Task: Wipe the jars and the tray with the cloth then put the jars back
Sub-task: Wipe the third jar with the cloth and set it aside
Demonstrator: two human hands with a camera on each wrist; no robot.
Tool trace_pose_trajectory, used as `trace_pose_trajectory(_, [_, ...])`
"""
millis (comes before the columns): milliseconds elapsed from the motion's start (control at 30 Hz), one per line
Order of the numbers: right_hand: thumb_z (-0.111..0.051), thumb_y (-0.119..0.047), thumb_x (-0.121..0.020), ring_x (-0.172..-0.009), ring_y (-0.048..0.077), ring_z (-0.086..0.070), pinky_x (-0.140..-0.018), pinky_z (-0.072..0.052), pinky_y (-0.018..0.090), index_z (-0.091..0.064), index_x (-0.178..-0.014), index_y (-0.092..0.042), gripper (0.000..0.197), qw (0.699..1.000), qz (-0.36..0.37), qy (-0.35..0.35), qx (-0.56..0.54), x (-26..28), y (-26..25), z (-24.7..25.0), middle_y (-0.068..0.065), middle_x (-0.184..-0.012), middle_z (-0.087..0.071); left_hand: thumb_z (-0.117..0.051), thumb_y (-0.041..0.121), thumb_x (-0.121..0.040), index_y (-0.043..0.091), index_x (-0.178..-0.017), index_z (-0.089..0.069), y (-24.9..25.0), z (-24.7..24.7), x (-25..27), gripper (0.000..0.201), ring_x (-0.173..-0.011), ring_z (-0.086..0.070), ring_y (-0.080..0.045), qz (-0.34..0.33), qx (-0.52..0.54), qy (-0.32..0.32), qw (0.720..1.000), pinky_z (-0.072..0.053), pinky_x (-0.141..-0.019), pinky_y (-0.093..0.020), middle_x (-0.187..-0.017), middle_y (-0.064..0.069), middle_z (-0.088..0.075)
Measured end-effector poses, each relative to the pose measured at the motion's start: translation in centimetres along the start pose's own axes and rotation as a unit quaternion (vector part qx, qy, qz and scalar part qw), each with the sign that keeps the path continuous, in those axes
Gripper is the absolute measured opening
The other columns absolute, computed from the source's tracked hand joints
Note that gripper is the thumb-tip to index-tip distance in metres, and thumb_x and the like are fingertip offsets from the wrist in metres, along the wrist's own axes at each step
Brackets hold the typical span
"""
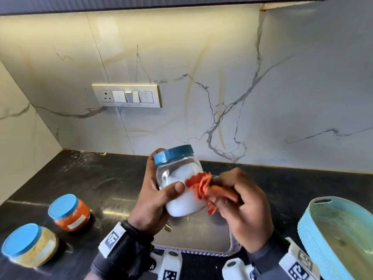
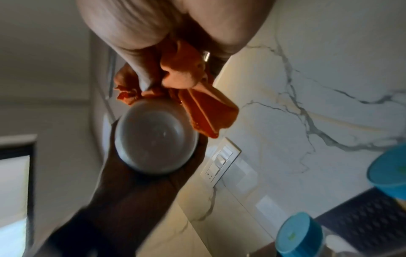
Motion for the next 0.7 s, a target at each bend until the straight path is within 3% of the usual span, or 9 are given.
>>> trace_pose_trajectory(100, [-0.075,-0.013,-0.089,-0.085,0.012,-0.074,-0.069,-0.057,0.027,-0.071,-0.094,-0.023,0.012,0.99,-0.093,0.063,-0.089,-1.7,1.8,0.3,-0.002,-0.094,-0.075,-0.095,0.015,-0.067,0.023,-0.128,-0.042,-0.5,-0.6,0.1,0.082,-0.108,-0.06,-0.045,0.001,-0.035,-0.067,0.997,-0.054,-0.089,-0.058,-0.125,-0.03,-0.056])
trace_pose_trajectory(233, [-0.069,-0.001,-0.089,-0.096,0.023,-0.072,-0.073,-0.06,0.035,-0.077,-0.1,-0.022,0.026,0.999,-0.006,0.027,-0.024,-1.8,-0.1,0.5,0.001,-0.106,-0.069,-0.093,0.009,-0.07,0.028,-0.126,-0.044,-0.1,-0.5,-0.3,0.077,-0.109,-0.058,-0.048,0.003,-0.06,-0.094,0.994,-0.049,-0.093,-0.065,-0.127,-0.036,-0.052])
trace_pose_trajectory(333, [-0.071,-0.003,-0.087,-0.098,0.015,-0.069,-0.083,-0.055,0.026,-0.079,-0.102,-0.017,0.022,0.993,0.084,-0.009,0.08,-0.6,-1.9,0.0,-0.001,-0.107,-0.067,-0.089,-0.001,-0.066,0.029,-0.124,-0.047,0.0,0.5,-0.7,0.078,-0.105,-0.062,-0.039,-0.01,-0.131,-0.071,0.989,-0.051,-0.093,-0.057,-0.119,-0.027,-0.06])
trace_pose_trajectory(400, [-0.07,-0.009,-0.089,-0.099,0.013,-0.069,-0.085,-0.054,0.024,-0.079,-0.102,-0.017,0.018,0.991,0.087,0.008,0.103,-1.2,-1.7,0.1,-0.003,-0.107,-0.067,-0.083,-0.003,-0.067,0.027,-0.124,-0.046,-0.4,0.2,-0.7,0.074,-0.103,-0.063,-0.036,-0.007,-0.147,-0.076,0.986,-0.052,-0.09,-0.053,-0.117,-0.021,-0.062])
trace_pose_trajectory(533, [-0.071,-0.006,-0.09,-0.102,0.013,-0.07,-0.085,-0.057,0.026,-0.077,-0.103,-0.02,0.02,0.996,0.032,0.053,0.07,-2.8,-0.4,0.0,-0.006,-0.106,-0.069,-0.083,0.003,-0.066,0.027,-0.122,-0.047,-1.0,-0.3,-0.7,0.07,-0.106,-0.06,-0.039,-0.009,-0.14,-0.057,0.988,-0.049,-0.092,-0.057,-0.12,-0.022,-0.059])
trace_pose_trajectory(600, [-0.068,0.002,-0.088,-0.104,0.017,-0.069,-0.086,-0.056,0.029,-0.076,-0.103,-0.022,0.029,0.994,0.051,0.039,0.084,-2.1,-0.7,-0.5,-0.007,-0.108,-0.068,-0.084,0.001,-0.065,0.029,-0.12,-0.048,-0.9,-0.1,-0.7,0.071,-0.103,-0.061,-0.04,-0.005,-0.132,-0.051,0.99,-0.05,-0.09,-0.058,-0.118,-0.024,-0.061])
trace_pose_trajectory(700, [-0.067,-0.008,-0.091,-0.103,0.015,-0.067,-0.085,-0.054,0.029,-0.078,-0.101,-0.02,0.019,0.991,0.094,0.005,0.096,0.1,-0.7,-0.6,-0.006,-0.107,-0.067,-0.088,0.003,-0.059,0.023,-0.124,-0.047,-0.6,0.7,-0.8,0.079,-0.1,-0.064,-0.04,-0.004,-0.144,-0.009,0.99,-0.054,-0.089,-0.059,-0.115,-0.024,-0.064])
Point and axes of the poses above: each hand's wrist, its own x-axis away from the middle knuckle, its own z-axis out of the back of the hand, y = z × x, the point moved 4 cm from there along -x, towards the middle knuckle
